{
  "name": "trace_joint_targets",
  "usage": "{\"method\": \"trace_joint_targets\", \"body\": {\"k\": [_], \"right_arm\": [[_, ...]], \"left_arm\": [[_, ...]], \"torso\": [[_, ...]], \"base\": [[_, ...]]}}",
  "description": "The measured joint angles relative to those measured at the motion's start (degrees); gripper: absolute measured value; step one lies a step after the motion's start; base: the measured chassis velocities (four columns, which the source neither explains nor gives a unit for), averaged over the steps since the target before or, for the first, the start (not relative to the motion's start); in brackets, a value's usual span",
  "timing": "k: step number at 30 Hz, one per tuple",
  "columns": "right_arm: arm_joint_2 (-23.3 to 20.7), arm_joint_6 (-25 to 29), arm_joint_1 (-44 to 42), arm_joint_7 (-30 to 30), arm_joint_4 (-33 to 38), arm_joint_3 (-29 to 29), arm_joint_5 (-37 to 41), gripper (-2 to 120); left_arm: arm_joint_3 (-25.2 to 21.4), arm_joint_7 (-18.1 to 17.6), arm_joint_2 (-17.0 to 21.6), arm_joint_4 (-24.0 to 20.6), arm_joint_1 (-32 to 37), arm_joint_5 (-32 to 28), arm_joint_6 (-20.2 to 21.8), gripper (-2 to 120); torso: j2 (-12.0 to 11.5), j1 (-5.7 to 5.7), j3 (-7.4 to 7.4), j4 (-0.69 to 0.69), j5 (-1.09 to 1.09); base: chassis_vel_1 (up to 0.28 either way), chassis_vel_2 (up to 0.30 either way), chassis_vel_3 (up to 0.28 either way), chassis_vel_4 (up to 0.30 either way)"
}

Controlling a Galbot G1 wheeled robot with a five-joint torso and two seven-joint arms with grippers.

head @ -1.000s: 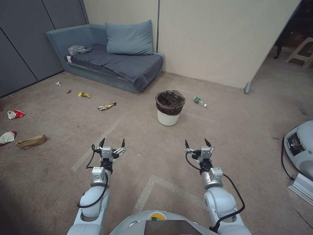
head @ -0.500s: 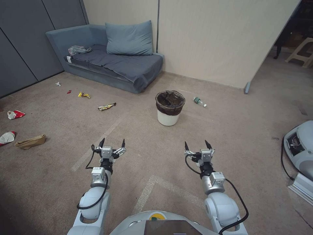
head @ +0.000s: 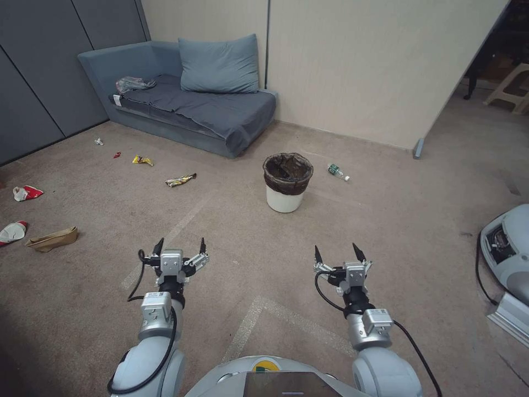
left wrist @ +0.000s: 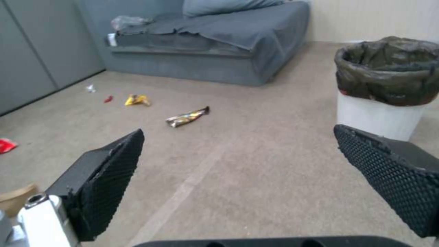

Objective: Pick up the trash bin, then pick up the garbage from the floor and place it into the trash bin.

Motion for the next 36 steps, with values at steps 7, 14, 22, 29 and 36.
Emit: {"method": "trace_joint_targets", "body": {"k": [7, 14, 22, 29, 36], "right_arm": [[2.77, -0.12, -9.53, 2.03, 11.80, -2.64, -5.48, 100], [3.01, -0.15, -10.14, 2.23, 12.61, -2.90, -6.00, 100], [2.95, 0.99, -9.51, 2.10, 11.22, -2.80, -5.67, 100], [2.93, 1.39, -9.45, 2.03, 11.10, -2.74, -5.46, 100], [2.91, 3.89, -9.19, 0.76, 10.46, -2.25, -4.33, 100]], "left_arm": [[1.87, -2.93, -0.19, -4.17, 4.17, 2.59, 4.77, 100], [1.98, -2.62, -0.24, -4.07, 4.19, 2.69, 4.69, 100], [2.00, -2.32, -0.22, -3.85, 4.05, 2.69, 4.40, 100], [2.12, -2.22, -0.21, -3.75, 3.98, 2.69, 4.29, 100], [2.18, -2.20, -0.22, -3.68, 3.96, 2.84, 4.17, 100]], "torso": [[0.00, 0.00, 0.00, -0.01, -0.03], [0.00, 0.00, 0.00, 0.02, 0.00], [-0.01, 0.00, 0.00, 0.01, 0.00], [0.00, 0.00, 0.01, 0.01, 0.00], [-0.01, 0.00, 0.01, 0.01, 0.00]], "base": [[0.000, 0.000, 0.000, 0.000], [0.000, 0.000, 0.000, 0.000], [0.000, 0.000, 0.000, 0.000], [0.000, 0.000, 0.000, 0.000], [0.000, 0.000, 0.000, 0.000]]}}
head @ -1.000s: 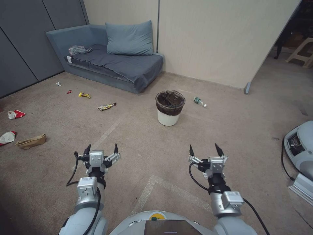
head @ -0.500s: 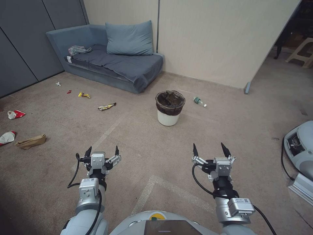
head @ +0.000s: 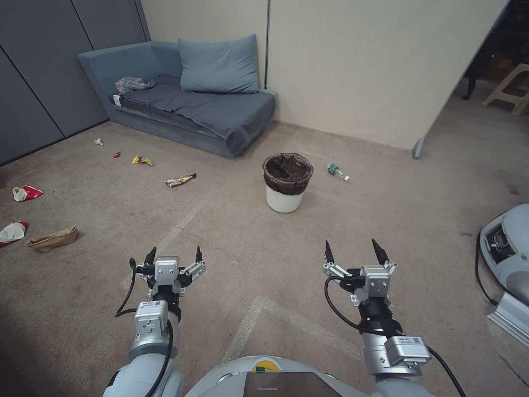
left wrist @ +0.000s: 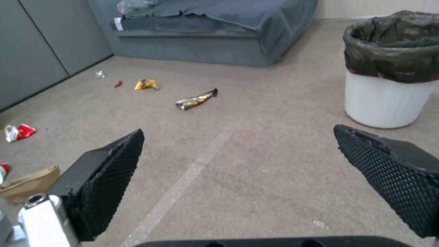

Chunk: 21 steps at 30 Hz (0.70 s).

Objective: Pick up the trash bin, then pick up the garbage from the floor and place it into the trash bin.

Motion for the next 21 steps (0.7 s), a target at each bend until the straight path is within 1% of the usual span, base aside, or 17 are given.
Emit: {"method": "trace_joint_targets", "body": {"k": [13, 17, 21], "right_arm": [[-0.03, 0.81, 0.13, -0.58, -0.25, 0.13, 0.62, 100], [-0.04, 0.99, 0.16, -0.89, -0.20, 0.18, 1.23, 100], [-0.04, 1.08, 0.18, -0.97, -0.19, 0.19, 1.34, 100]], "left_arm": [[-0.01, 0.06, 0.00, 0.06, -0.02, 0.35, -0.15, 100], [-0.04, 0.07, 0.00, 0.08, -0.03, 0.44, -0.20, 100], [-0.05, 0.08, 0.02, 0.09, -0.05, 0.46, -0.22, 100]], "torso": [[0.00, 0.00, 0.00, 0.00, 0.00], [0.00, 0.00, -0.01, 0.00, 0.00], [0.00, 0.00, -0.01, 0.00, 0.00]], "base": [[-0.001, 0.004, 0.003, -0.003], [-0.097, 0.089, 0.072, -0.094], [-0.173, 0.163, 0.184, -0.179]]}}
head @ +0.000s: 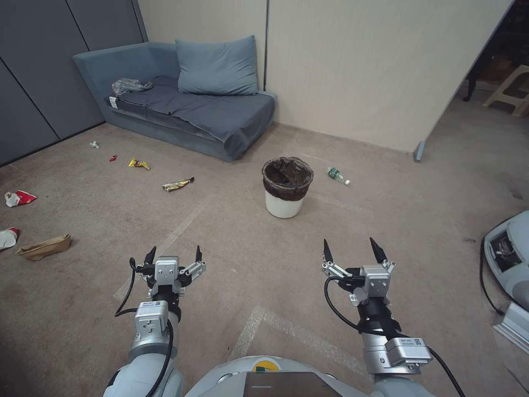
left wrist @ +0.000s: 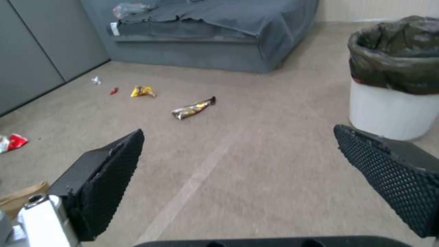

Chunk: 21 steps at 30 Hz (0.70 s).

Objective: Pick up the trash bin, then pick up the garbage from the floor and place it into the trash bin.

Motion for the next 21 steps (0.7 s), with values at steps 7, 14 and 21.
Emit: {"method": "trace_joint_targets", "body": {"k": [7, 14, 21], "right_arm": [[0.00, 0.09, 0.01, -0.14, 0.00, 0.02, 0.09, 100], [0.00, 0.16, 0.02, -0.25, 0.00, 0.04, 0.15, 100], [-0.01, 0.34, 0.08, -0.42, -0.02, 0.08, 0.42, 100]], "left_arm": [[0.02, 0.01, 0.01, 0.03, 0.01, 0.08, -0.03, 100], [0.00, 0.00, 0.00, 0.03, 0.02, 0.12, -0.05, 100], [-0.01, 0.01, -0.02, 0.04, 0.05, 0.18, -0.05, 100]], "torso": [[0.00, 0.01, 0.01, -0.01, -0.02], [0.00, 0.01, 0.01, -0.01, -0.03], [0.00, 0.00, 0.01, -0.01, -0.01]], "base": [[-0.227, 0.249, 0.251, -0.235], [-0.267, 0.264, 0.269, -0.258], [-0.276, 0.274, 0.270, -0.275]]}}
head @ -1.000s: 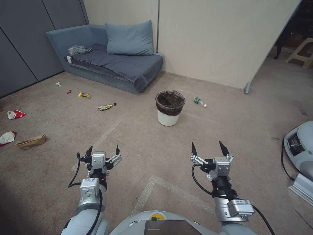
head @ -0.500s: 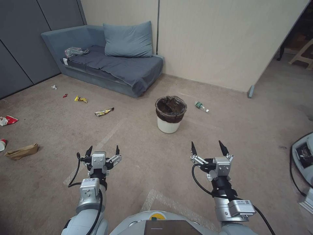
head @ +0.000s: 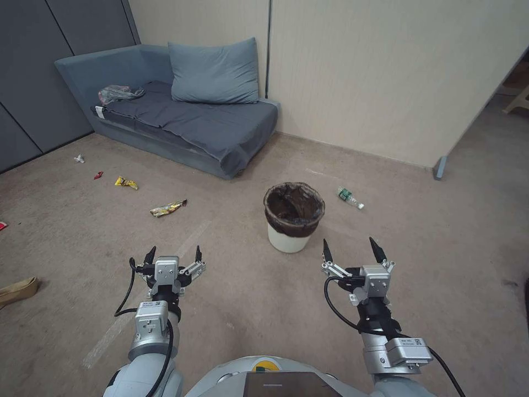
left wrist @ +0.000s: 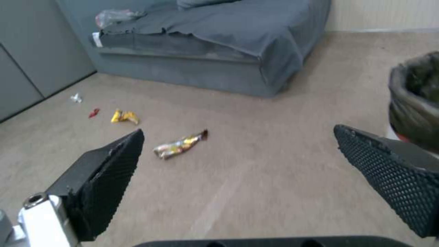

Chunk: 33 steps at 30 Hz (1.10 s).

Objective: Pick up the trash bin, then pick up the garbage from the floor and place it into the trash bin.

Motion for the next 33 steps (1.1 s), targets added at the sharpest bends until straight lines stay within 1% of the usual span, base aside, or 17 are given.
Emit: {"method": "trace_joint_targets", "body": {"k": [1, 8, 14, 16, 18, 19, 22, 26, 33], "right_arm": [[-0.01, 0.03, 0.02, -0.04, -0.03, 0.01, 0.07, 100], [0.01, 0.08, 0.03, -0.07, -0.04, 0.02, 0.11, 100], [0.00, 0.09, 0.04, -0.09, -0.07, 0.02, 0.12, 100], [0.01, 0.09, 0.03, -0.09, -0.08, 0.02, 0.12, 100], [0.00, 0.10, 0.04, -0.09, -0.08, 0.03, 0.12, 100], [0.00, 0.09, 0.04, -0.09, -0.09, 0.03, 0.12, 100], [0.00, 0.10, 0.04, -0.09, -0.09, 0.03, 0.12, 100], [0.01, 0.09, 0.04, -0.09, -0.09, 0.02, 0.12, 100], [0.00, 0.09, 0.02, -0.08, -0.09, 0.03, 0.12, 100]], "left_arm": [[0.01, 0.00, -0.04, -0.01, 0.03, 0.05, 0.00, 100], [0.01, 0.00, -0.06, 0.00, 0.04, 0.09, 0.00, 100], [-0.01, 0.00, -0.09, -0.02, 0.05, 0.11, 0.00, 100], [0.00, 0.01, -0.08, -0.02, 0.05, 0.11, 0.00, 100], [0.00, 0.01, -0.09, -0.02, 0.05, 0.11, 0.00, 100], [0.00, 0.01, -0.08, -0.01, 0.05, 0.11, 0.01, 100], [-0.03, 0.01, -0.08, -0.02, 0.05, 0.11, 0.01, 100], [-0.02, 0.01, -0.08, -0.02, 0.05, 0.11, 0.02, 100], [0.00, 0.01, -0.08, -0.02, 0.07, 0.10, 0.02, 100]], "torso": [[0.00, 0.00, 0.00, 0.02, 0.02], [0.00, 0.00, 0.00, 0.00, -0.01], [0.00, 0.00, -0.01, 0.02, 0.02], [0.00, 0.01, 0.01, 0.01, -0.02], [0.00, 0.00, -0.01, 0.01, 0.02], [0.00, 0.01, 0.02, 0.00, -0.01], [0.00, 0.02, 0.01, 0.01, 0.01], [0.00, 0.02, 0.02, 0.01, 0.00], [0.00, 0.00, -0.01, 0.00, 0.00]], "base": [[-0.263, 0.267, 0.275, -0.271], [-0.268, 0.268, 0.275, -0.276], [-0.272, 0.270, 0.276, -0.269], [-0.249, 0.277, 0.275, -0.269], [-0.247, 0.269, 0.258, -0.275], [-0.247, 0.259, 0.243, -0.275], [-0.207, 0.235, 0.235, -0.177], [-0.119, 0.089, 0.094, -0.108], [0.034, -0.035, -0.031, 0.036]]}}
